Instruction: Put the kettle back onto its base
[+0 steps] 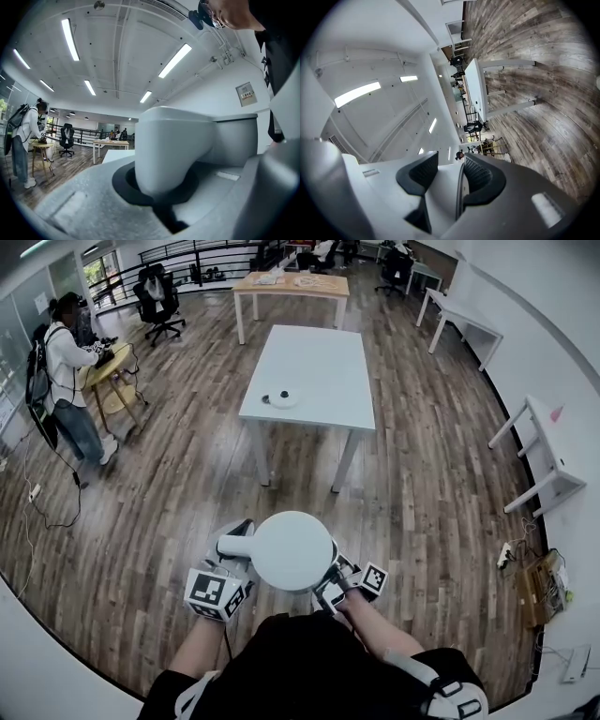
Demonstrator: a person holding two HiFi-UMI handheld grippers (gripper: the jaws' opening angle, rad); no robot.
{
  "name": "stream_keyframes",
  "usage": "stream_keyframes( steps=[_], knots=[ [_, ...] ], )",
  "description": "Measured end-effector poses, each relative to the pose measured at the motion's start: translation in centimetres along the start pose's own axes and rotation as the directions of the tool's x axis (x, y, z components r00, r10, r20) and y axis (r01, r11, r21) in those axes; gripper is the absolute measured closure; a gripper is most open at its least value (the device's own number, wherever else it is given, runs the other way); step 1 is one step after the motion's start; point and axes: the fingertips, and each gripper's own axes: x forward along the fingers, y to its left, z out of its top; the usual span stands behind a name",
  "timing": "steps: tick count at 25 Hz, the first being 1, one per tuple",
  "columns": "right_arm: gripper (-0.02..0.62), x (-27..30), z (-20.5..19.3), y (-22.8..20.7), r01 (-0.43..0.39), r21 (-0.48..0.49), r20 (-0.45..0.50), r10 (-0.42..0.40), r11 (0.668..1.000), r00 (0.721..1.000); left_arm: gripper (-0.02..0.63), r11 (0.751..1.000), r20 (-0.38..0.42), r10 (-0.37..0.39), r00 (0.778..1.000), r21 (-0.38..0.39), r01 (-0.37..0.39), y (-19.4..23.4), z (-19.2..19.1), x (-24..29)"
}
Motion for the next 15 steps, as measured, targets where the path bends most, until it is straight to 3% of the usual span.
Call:
stream_keyframes(
  steps=[15],
  knots=[
    [0.422,1.8,15.1,2.8,-0.034,0.008,-0.012,0.035,0.999,0.999,0.604,0.999,0.014,0.007,1.0,0.033,-0.008,-4.5,1.6,14.6]
  ],
)
